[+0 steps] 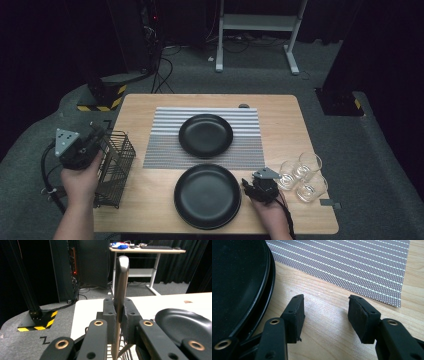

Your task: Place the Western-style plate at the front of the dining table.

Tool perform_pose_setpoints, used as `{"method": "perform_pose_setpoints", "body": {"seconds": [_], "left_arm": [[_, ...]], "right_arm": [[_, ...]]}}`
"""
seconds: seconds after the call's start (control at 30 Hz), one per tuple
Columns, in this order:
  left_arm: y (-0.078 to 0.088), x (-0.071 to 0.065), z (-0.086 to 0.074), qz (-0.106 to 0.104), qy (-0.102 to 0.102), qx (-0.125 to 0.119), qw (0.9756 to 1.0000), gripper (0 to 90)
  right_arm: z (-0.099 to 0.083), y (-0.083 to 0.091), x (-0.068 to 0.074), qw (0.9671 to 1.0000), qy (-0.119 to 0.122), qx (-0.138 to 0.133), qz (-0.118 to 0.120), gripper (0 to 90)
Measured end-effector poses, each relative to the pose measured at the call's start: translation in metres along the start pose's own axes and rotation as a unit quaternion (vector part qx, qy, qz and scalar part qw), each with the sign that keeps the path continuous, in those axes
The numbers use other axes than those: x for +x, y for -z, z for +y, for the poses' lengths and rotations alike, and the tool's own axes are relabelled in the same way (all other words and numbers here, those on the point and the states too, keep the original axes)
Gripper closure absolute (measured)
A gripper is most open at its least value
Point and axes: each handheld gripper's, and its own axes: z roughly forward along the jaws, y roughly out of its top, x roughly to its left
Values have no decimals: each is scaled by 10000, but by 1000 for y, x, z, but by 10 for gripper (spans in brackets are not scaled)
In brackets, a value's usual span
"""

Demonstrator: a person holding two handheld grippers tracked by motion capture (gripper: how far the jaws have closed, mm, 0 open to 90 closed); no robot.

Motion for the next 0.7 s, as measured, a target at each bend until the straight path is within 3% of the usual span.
{"method": "perform_pose_setpoints", "body": {"seconds": [0.27, 0.47, 0.7], "left_arm": [[11, 1, 6, 63, -14, -336, 9994, 831], [20, -1, 12, 98, -104, -721, 9973, 832], [28, -5, 19, 115, -113, -958, 9953, 832]], "right_arm": [[0, 0, 0, 10000, 6, -4, 1, 473], [0, 0, 0, 10000, 5, -4, 0, 473], [0, 0, 0, 10000, 7, -5, 2, 473]]}}
